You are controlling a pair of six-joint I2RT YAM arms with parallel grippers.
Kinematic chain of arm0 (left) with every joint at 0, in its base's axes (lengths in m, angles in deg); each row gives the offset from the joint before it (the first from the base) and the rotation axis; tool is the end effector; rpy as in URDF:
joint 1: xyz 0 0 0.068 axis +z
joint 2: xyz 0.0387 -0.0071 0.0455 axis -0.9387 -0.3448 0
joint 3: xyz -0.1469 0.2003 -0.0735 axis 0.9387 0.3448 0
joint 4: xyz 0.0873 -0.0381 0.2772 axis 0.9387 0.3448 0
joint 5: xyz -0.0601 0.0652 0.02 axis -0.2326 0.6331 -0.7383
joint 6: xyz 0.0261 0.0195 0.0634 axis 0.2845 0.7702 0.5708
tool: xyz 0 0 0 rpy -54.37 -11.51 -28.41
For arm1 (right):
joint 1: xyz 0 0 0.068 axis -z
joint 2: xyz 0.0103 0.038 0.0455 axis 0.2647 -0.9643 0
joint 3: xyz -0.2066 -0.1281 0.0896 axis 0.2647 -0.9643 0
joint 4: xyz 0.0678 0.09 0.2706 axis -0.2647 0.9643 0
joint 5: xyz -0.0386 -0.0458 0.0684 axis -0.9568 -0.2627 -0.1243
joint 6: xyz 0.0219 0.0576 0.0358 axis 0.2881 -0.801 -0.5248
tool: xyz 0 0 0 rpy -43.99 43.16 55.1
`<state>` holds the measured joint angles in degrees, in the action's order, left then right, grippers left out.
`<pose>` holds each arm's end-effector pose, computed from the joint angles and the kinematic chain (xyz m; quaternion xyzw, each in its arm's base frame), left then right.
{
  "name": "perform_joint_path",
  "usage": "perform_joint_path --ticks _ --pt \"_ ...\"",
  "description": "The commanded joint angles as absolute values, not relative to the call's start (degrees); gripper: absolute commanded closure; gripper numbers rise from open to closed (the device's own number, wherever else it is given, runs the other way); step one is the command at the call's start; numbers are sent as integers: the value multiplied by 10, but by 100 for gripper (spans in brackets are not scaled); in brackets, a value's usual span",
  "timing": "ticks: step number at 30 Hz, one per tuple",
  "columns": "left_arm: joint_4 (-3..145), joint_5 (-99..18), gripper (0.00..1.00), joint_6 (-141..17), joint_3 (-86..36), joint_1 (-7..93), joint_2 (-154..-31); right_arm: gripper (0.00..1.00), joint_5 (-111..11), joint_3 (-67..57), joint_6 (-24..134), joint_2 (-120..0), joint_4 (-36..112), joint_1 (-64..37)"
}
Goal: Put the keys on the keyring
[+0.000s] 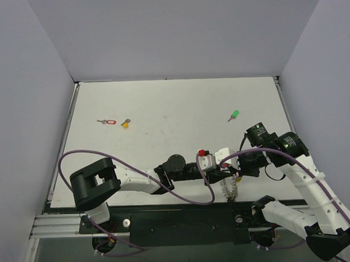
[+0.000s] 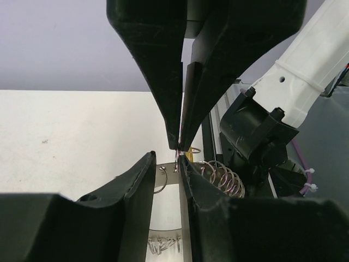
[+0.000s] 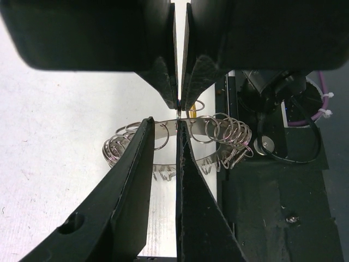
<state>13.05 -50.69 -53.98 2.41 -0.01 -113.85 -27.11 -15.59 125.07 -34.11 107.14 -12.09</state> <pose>0.1193 -0.3791 0.1984 0.4531 0.4759 -0.5325 0.5336 0.1671 0.1207 0.3181 -0.7105 0.6045 0.1678 0.3188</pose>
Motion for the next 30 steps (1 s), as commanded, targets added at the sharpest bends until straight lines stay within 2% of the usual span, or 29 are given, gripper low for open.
perform_joint_path --ticks 1,30 --pt "104 -525 67 -545 -10 -9 -1149 100 -256 -144 1243 -347 1071 -119" --pt "75 -521 69 -569 -2 -9 -1175 100 -232 -148 1215 -342 1051 -103"
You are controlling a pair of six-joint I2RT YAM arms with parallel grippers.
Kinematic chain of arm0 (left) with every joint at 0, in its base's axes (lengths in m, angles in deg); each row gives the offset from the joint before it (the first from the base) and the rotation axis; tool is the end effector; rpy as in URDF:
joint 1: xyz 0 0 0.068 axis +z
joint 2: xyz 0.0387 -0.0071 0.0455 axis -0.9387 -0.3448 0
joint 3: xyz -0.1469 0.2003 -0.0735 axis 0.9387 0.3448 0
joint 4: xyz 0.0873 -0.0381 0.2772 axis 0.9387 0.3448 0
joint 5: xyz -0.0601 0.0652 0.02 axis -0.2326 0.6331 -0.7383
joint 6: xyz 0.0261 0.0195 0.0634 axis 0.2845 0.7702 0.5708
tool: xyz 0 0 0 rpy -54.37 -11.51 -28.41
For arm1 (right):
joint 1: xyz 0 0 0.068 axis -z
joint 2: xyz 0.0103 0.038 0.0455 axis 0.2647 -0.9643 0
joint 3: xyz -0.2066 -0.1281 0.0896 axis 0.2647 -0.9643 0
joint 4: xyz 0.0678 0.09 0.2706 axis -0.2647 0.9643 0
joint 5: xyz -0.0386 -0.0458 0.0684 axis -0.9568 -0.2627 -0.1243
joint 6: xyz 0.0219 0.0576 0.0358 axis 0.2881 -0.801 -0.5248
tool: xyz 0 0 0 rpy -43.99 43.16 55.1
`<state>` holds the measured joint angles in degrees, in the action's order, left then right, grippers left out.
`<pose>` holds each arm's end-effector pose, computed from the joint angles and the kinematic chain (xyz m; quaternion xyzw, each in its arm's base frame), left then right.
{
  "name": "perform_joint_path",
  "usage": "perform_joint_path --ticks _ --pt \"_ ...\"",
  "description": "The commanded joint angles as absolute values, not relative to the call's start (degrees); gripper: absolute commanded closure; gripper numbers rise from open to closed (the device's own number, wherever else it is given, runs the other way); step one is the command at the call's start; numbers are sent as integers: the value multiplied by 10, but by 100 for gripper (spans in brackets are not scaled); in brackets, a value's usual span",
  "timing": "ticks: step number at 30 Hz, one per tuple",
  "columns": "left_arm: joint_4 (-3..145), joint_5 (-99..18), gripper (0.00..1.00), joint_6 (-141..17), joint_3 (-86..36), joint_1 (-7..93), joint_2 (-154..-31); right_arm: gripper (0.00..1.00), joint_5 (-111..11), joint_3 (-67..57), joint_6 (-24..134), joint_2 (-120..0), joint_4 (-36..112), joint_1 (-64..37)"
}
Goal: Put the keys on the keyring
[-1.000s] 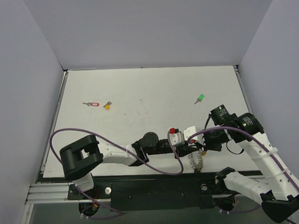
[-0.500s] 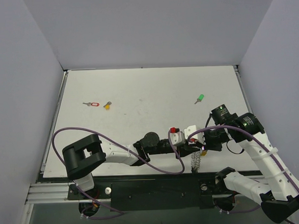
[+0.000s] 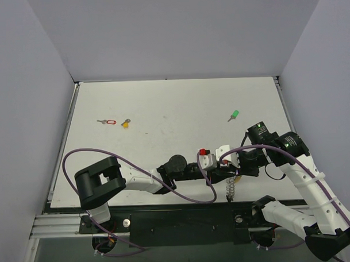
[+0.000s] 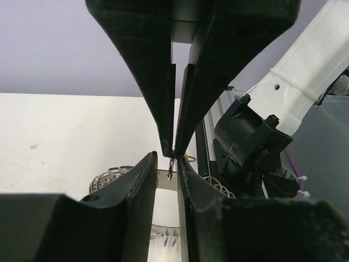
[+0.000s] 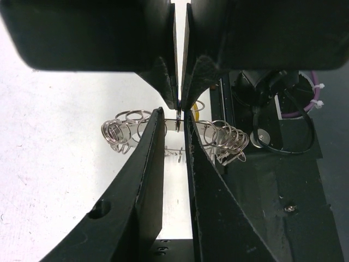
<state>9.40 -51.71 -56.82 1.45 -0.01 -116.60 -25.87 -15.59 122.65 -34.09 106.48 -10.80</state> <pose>0.1201 -0.3842 0.1940 0.4414 0.4714 -0.5541 0.5253 0.1700 0.1182 0.3194 -0.6906 0.6211 0.1787 0.3245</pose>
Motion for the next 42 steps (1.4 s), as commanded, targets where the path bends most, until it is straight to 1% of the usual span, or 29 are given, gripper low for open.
perform_joint_path --ticks 1,5,10,12,13,14,15,18,22,24,25,27,28,29,34,38,42 --pt "68 -518 69 -570 2 -9 -1174 100 -233 -146 1216 -341 1052 -102" --pt "59 -515 69 -571 10 -7 -1172 100 -232 -144 1217 -343 1051 -101" --pt "64 -523 77 -568 12 -4 -1169 100 -228 -144 1216 -343 1051 -100" --pt "69 -527 82 -568 10 -3 -1169 100 -227 -144 1216 -343 1051 -100" --pt "73 -533 89 -568 10 -2 -1168 100 -227 -144 1216 -343 1051 -99" --pt "77 -535 92 -568 8 -1 -1168 100 -227 -143 1216 -343 1051 -99" --pt "80 -542 100 -568 7 0 -1169 100 -227 -142 1215 -343 1051 -98" --pt "76 -550 100 -568 10 2 -1166 100 -225 -143 1214 -343 1051 -98" --pt "46 -523 100 -568 34 4 -1150 100 -220 -146 1195 -337 1042 -94" --pt "45 -520 100 -569 40 7 -1137 93 -213 -151 1182 -330 1030 -89" --pt "43 -520 100 -572 45 9 -1129 83 -206 -151 1179 -326 1030 -86" --pt "37 -520 100 -576 52 14 -1119 75 -192 -153 1166 -318 1025 -81" --pt "34 -522 100 -579 54 19 -1112 73 -187 -154 1158 -315 1025 -77" --pt "26 -525 100 -579 61 20 -1102 67 -175 -153 1152 -310 1024 -75" --pt "-5 -542 100 -590 92 35 -1069 60 -90 -179 1075 -279 998 -28" --pt "-41 -560 100 -601 118 50 -1042 56 11 -225 1053 -249 981 6" --pt "-96 -598 100 -639 139 77 -1026 51 103 -238 1035 -243 943 30"
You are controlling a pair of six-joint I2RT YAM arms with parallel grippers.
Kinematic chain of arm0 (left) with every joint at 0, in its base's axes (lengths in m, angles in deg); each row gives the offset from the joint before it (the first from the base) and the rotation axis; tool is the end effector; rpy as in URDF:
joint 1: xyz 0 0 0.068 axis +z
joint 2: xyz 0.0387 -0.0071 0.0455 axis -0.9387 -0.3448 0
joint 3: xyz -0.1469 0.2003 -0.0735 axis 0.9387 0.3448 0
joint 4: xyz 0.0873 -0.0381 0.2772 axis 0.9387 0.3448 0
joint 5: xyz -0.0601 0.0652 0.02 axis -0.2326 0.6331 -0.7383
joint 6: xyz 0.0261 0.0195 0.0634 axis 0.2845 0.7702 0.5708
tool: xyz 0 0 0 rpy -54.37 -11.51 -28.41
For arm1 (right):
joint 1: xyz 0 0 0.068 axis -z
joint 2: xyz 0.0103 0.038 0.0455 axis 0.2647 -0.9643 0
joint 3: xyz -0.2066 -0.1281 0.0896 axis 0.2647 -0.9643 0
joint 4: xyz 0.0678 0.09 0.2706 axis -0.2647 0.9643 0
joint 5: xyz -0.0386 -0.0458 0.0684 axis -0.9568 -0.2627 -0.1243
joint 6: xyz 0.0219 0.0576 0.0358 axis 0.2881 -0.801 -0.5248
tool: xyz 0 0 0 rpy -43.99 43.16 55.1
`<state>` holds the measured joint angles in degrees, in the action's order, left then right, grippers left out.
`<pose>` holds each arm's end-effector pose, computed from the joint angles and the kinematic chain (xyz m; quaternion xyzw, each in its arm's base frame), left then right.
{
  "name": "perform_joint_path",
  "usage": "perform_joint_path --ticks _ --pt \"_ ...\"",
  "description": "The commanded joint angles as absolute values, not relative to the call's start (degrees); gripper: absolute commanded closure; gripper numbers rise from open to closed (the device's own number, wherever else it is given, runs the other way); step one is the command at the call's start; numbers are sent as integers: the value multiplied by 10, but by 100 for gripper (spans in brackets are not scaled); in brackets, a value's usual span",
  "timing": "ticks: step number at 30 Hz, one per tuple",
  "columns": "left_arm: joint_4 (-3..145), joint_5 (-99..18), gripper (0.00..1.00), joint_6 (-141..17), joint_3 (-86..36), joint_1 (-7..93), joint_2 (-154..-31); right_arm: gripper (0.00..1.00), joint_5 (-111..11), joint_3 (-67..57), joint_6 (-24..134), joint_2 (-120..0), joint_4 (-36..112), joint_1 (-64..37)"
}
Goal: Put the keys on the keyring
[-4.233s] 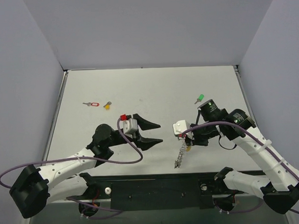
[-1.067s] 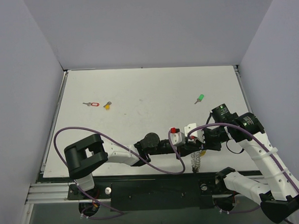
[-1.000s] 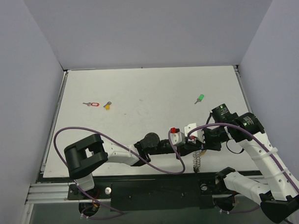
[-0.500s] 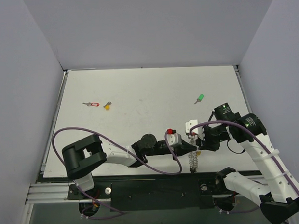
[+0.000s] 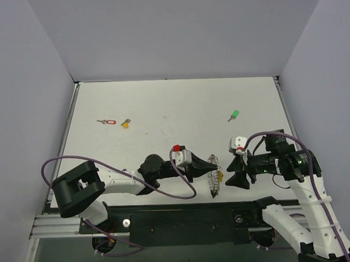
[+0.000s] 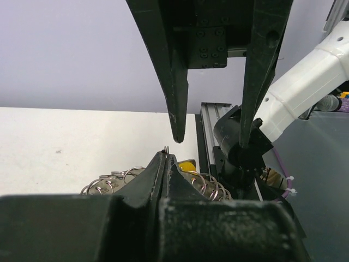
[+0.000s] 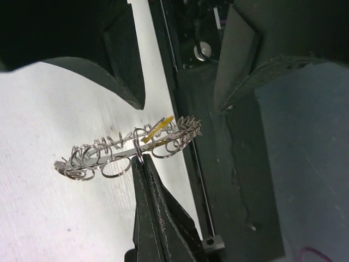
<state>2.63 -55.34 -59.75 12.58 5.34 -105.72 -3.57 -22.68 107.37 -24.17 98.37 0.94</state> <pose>0.1295 -0.3252 0.2104 0.4119 0.4456 -0.5698 0.5541 0.1572 0.0896 0.3302 -0.5564 0.6375 0.3267 0.4210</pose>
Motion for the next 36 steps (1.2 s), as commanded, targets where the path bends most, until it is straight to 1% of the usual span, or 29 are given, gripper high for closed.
perform_joint_path --ticks 1,5,11,13,17,20,25,28,33,36 --pt "-108 -604 100 -658 143 87 -1025 50 124 -237 1005 -249 927 37" --pt "-200 -629 100 -723 167 120 -1026 50 137 -246 857 -260 802 45" --pt "-209 -637 100 -739 169 135 -1015 50 110 -268 700 -288 639 41" --pt "-209 -638 100 -741 165 140 -1010 50 111 -284 681 -297 608 40" --pt "-209 -638 100 -748 162 152 -997 49 121 -306 700 -307 588 41" --pt "-210 -642 100 -751 162 161 -988 49 151 -311 736 -314 588 42" --pt "-208 -652 100 -759 162 174 -976 51 178 -313 794 -321 627 37" --pt "-202 -658 100 -761 160 175 -974 52 166 -310 839 -322 661 22" --pt "-209 -663 100 -769 154 175 -977 54 146 -311 853 -330 651 14" --pt "-207 -664 100 -770 151 174 -975 58 145 -313 848 -333 638 3"
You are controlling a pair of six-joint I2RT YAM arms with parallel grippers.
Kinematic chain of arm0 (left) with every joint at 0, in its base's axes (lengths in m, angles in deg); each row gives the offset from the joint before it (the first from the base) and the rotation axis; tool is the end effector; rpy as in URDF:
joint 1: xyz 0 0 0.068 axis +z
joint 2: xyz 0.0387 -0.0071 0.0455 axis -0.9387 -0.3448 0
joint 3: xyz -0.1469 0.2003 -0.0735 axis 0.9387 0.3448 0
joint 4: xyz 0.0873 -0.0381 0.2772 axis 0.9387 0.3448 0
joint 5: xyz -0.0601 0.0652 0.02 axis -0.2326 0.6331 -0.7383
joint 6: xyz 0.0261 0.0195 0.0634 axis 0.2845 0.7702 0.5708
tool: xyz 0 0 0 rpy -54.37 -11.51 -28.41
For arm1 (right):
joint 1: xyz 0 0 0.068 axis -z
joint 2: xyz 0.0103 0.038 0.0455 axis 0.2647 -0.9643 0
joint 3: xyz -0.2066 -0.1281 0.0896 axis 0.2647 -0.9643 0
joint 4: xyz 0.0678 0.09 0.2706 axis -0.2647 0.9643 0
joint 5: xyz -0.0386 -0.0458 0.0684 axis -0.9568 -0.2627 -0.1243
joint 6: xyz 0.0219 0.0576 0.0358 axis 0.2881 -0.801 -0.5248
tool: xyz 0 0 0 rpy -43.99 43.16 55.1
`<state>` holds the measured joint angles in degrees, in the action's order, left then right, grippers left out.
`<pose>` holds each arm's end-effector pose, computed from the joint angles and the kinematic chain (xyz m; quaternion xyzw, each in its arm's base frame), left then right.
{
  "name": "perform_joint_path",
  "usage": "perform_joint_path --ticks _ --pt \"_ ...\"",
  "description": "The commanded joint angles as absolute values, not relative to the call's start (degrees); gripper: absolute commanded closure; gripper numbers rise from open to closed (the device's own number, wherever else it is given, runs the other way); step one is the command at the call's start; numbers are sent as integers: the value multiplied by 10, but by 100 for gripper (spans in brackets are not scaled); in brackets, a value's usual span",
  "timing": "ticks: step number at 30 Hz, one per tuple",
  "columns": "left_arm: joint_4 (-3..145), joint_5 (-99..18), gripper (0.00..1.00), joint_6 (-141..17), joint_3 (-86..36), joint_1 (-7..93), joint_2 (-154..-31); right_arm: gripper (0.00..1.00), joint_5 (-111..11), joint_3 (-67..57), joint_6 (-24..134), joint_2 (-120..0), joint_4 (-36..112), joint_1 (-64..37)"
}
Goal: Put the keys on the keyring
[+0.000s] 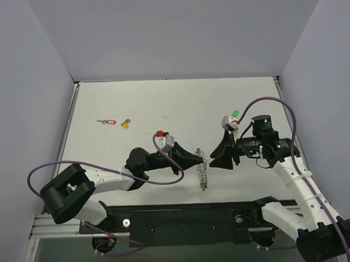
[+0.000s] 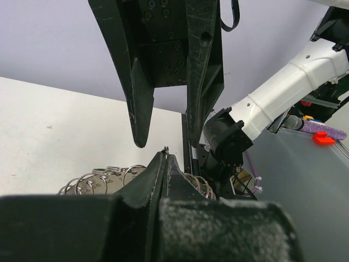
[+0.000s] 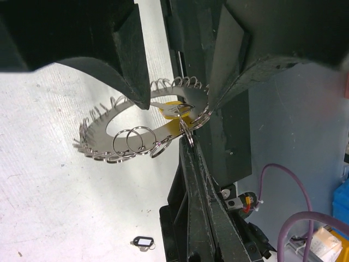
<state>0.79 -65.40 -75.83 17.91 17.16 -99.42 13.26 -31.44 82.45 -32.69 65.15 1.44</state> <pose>0.1676 -0.2729 0.2162 0.3554 0.4840 -0.6229 0.5014 0.2129 0.1099 0.3032 -0.4801 0.5955 0.4865 0.4221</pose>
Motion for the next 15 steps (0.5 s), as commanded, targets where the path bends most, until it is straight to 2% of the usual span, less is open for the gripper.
perform_joint_path --ticks 1,5,9,15 --pt "-206 -665 100 -769 151 175 -974 59 145 -318 846 -333 636 -2" --pt "-205 -666 100 -772 149 175 -970 64 142 -333 801 -333 589 -10" --pt "-201 -665 100 -775 148 175 -968 68 145 -358 712 -329 471 -13" --pt "-186 -669 100 -771 141 175 -959 73 165 -361 693 -328 454 -25"
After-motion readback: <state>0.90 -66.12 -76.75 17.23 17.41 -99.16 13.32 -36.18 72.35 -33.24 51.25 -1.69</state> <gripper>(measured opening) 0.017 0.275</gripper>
